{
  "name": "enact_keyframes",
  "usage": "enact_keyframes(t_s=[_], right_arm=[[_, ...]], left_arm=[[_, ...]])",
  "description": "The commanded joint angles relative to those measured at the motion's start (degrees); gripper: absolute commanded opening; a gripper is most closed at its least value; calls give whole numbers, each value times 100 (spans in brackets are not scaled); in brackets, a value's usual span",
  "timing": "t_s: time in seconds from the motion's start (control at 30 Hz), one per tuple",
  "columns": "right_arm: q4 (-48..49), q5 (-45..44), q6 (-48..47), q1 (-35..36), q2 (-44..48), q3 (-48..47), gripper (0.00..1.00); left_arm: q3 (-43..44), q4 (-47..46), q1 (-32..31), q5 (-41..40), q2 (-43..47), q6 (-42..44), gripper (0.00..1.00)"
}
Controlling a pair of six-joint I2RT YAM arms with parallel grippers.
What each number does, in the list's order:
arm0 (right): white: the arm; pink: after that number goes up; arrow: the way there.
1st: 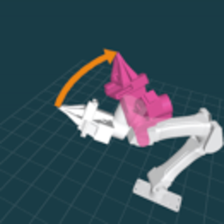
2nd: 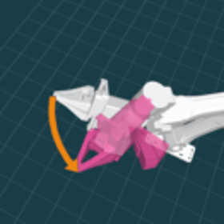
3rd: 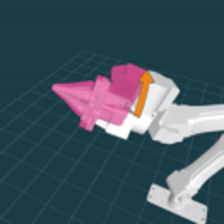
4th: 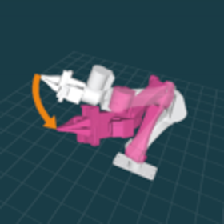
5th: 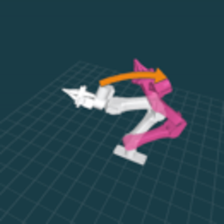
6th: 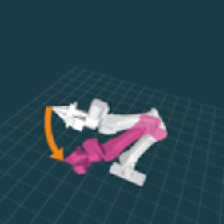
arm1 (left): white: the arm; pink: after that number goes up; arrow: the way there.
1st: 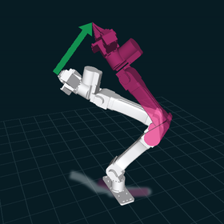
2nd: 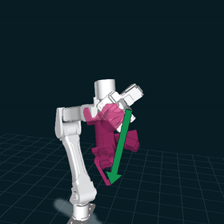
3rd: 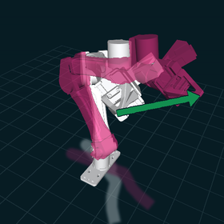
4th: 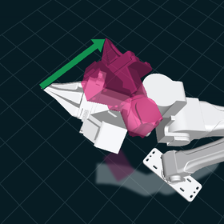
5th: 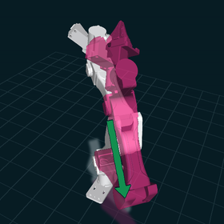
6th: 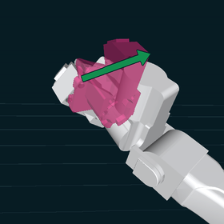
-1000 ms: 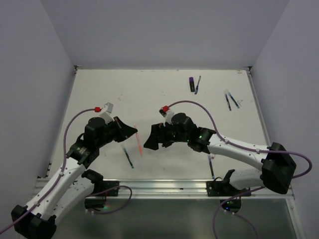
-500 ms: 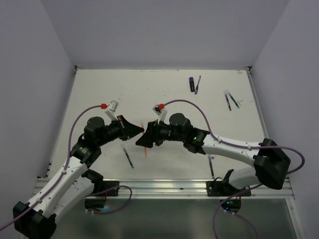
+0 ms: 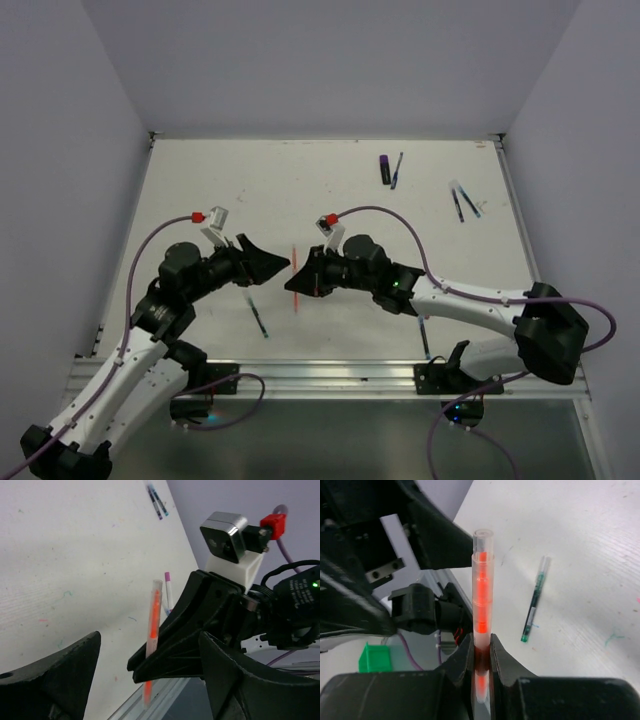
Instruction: Open the pen caps
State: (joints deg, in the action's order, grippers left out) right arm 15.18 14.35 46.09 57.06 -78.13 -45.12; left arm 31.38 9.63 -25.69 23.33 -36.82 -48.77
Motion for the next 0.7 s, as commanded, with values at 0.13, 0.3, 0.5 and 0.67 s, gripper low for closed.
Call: enact_keyframes(t_s=[0.13, 0.3, 0.5, 0.67], right_arm=[[-471, -1417, 23, -10, 501, -136, 0], [-534, -1540, 164, -19, 176, -716, 0], [-349, -1338, 419, -19, -246, -1130, 0], [-226, -1215, 498, -19, -387, -1201, 0]], left_arm=[[-735, -644, -32, 521, 562, -105, 58], [-1028, -1447, -41, 1147, 544, -195, 37], [-1028, -1402, -41, 1305, 395, 78, 45], [-1011, -1464, -50, 1402, 298, 140, 37]])
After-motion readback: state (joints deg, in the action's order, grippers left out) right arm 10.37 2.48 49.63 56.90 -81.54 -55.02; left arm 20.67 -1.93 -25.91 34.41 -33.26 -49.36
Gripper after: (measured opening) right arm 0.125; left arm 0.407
